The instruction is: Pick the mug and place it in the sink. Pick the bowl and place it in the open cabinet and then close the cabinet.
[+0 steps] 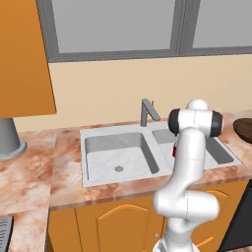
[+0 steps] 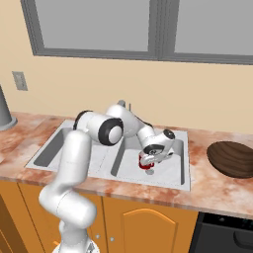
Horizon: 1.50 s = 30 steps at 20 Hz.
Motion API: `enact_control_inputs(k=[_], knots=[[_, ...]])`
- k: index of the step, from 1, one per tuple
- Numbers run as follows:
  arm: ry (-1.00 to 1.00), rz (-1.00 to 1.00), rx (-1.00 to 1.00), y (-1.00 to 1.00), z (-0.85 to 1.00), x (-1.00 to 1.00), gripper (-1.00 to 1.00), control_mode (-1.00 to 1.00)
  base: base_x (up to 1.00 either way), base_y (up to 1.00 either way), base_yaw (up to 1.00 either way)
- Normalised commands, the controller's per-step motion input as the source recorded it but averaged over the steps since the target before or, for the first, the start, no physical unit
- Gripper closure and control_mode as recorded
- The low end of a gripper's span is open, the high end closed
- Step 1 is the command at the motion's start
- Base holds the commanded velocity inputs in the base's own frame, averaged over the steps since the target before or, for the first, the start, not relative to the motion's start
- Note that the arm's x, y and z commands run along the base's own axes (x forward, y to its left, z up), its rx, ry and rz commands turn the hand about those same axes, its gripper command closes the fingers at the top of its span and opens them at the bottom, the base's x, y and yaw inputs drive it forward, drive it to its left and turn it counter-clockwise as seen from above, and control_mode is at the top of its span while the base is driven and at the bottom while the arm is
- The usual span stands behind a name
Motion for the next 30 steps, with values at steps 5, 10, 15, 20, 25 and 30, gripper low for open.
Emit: enact_control_inputs(k=[5,10,15,20,25,30], knots=[[-0.02,-0.05,0.0,0.0,0.24,-0.07,-1.0,-1.0,0.0,0.0,0.0],[-0.02,-0.12,0.0,-0.01,0.38,-0.05,-1.0,-1.0,0.0,0.0,0.0],[0.0,-0.22,0.0,0.0,0.63,-0.04,-1.0,-1.0,0.0,0.0,0.0],[-0.04,-0.34,0.0,0.05,0.68,-0.11,-1.0,-1.0,0.0,0.0,0.0],[-0.09,-0.49,0.0,0.04,0.47,-0.2,-1.0,-1.0,0.0,0.0,0.0],[-0.08,-0.59,0.0,0.0,0.22,-0.21,-1.0,-1.0,0.0,0.0,0.0]])
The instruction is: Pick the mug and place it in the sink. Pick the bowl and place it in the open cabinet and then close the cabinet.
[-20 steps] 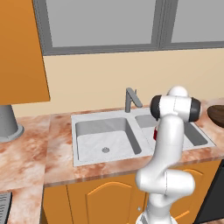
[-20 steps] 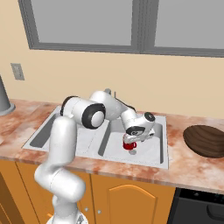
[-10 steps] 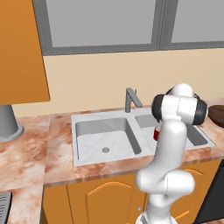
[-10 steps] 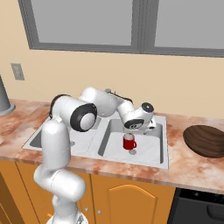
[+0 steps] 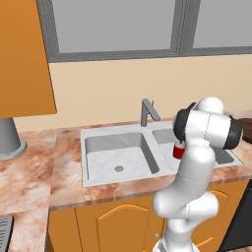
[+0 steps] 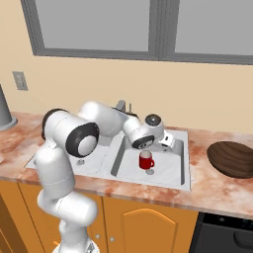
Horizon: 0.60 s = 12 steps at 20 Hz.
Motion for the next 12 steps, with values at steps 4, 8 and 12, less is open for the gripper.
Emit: enact_control_inputs(k=[4,8,12], knots=[[-0.06,-0.59,0.0,0.0,0.25,-0.16,-1.0,-1.0,0.0,0.0,0.0],[-0.04,-0.52,0.0,0.0,0.29,-0.03,-1.0,-1.0,0.0,0.0,0.0],[-0.06,-0.49,0.0,0.0,0.26,-0.01,-1.0,-1.0,0.0,0.0,0.0]])
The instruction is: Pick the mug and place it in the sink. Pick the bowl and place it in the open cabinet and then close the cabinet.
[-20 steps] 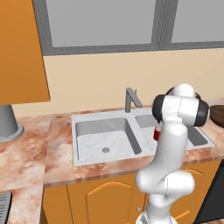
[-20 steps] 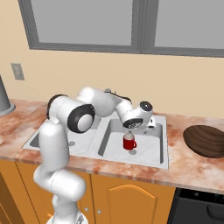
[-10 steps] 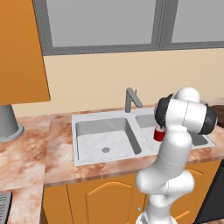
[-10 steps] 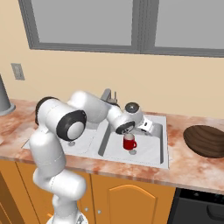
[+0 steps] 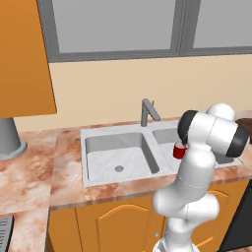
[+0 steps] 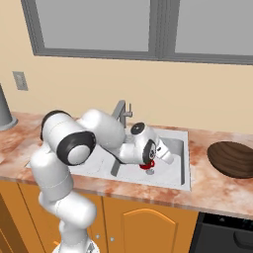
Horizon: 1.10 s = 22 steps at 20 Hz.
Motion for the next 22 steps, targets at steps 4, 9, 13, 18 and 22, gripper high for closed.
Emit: enact_control_inputs(k=[4,9,13,18,22], knots=[[-0.05,-0.48,0.0,0.0,0.26,0.0,-1.0,-1.0,0.0,0.0,0.0],[-0.01,-0.38,0.0,0.0,0.29,0.0,-1.0,-1.0,0.0,0.0,0.0],[-0.07,-0.36,0.0,0.0,0.3,0.0,-1.0,-1.0,0.0,0.0,0.0],[-0.07,-0.33,0.0,0.0,0.5,0.01,-1.0,-1.0,0.0,0.0,0.0],[0.0,-0.2,0.0,0.0,0.68,0.13,-1.0,-1.0,0.0,0.0,0.0]])
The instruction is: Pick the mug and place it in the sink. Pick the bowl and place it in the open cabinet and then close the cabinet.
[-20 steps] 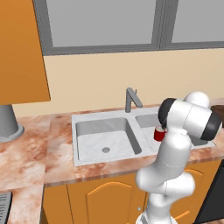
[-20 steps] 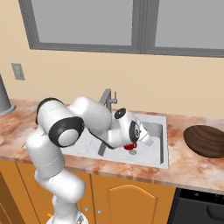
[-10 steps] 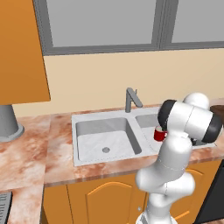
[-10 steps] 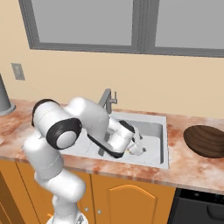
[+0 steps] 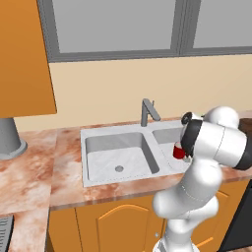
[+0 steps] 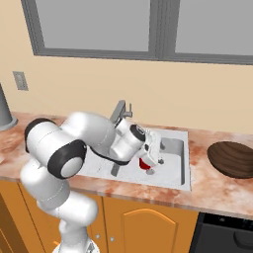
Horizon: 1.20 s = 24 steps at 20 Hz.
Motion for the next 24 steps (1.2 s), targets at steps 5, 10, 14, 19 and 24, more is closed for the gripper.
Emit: enact_control_inputs(k=[5,10,14,19,24], knots=[[0.0,-0.12,0.07,-0.19,0.6,0.03,-1.0,-1.0,0.0,0.0,0.0],[-0.04,-0.07,0.13,-0.37,0.36,0.0,-1.0,-1.0,0.0,0.0,0.0],[-0.28,-0.16,0.08,-0.4,0.0,-0.11,-1.0,-1.0,0.0,0.0,0.0],[-0.44,-0.21,0.0,-0.11,0.0,-0.18,-1.0,-1.0,0.0,0.0,0.0],[-0.33,-0.19,0.01,0.0,0.0,-0.03,-1.0,-1.0,0.0,0.0,0.0]])
